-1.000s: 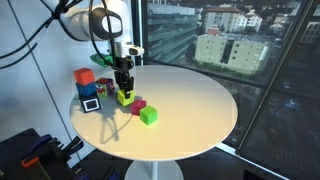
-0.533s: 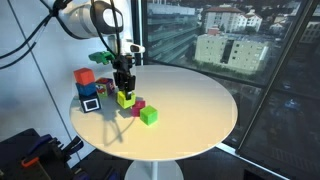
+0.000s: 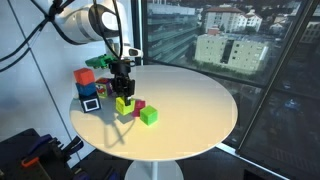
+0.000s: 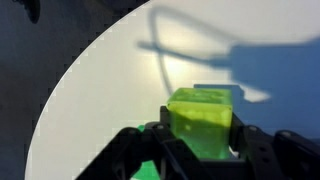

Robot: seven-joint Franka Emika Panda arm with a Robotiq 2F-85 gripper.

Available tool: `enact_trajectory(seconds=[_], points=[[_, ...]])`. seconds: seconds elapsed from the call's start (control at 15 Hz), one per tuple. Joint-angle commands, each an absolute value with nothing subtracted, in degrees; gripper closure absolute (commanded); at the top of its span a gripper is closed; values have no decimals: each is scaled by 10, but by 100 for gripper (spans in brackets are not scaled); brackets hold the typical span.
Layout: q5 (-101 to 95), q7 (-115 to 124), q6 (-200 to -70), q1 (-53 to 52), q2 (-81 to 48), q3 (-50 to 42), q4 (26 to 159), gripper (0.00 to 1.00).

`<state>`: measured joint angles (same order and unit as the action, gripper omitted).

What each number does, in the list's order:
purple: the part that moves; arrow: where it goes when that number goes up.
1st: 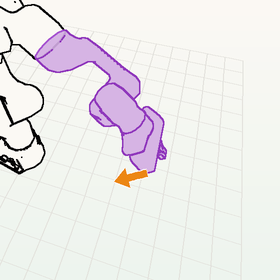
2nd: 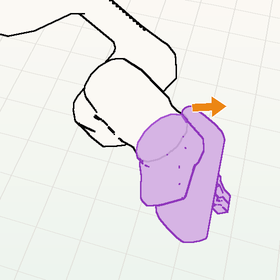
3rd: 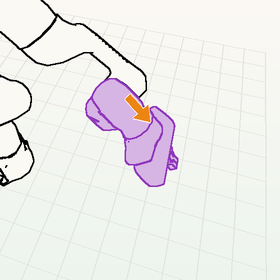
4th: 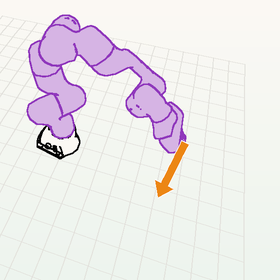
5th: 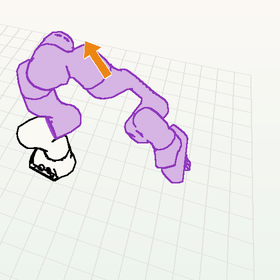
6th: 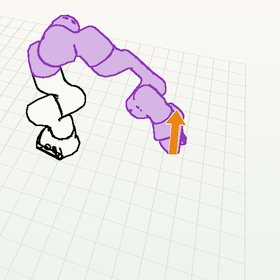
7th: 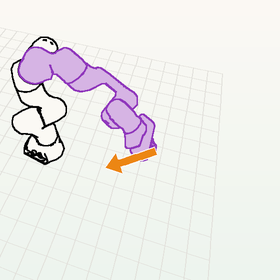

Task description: Put the yellow block on the table

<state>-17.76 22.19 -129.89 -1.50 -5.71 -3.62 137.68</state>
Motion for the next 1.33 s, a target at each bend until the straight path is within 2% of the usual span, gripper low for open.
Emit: enact_trajectory(seconds=[0.0, 0.73, 0.87, 1.0, 1.13, 1.27], points=[[-198, 212, -1298, -9, -35, -36, 1403, 72], [-187, 203, -1376, -4, -39, -37, 1436, 72], [-184, 199, -1381, -3, -39, -37, 1439, 20], [-180, 193, -1383, -2, -36, -36, 1441, 16], [-173, 183, -1378, -1, -32, -36, 1440, 2], [-161, 168, -1368, 1, -23, -35, 1438, 0]])
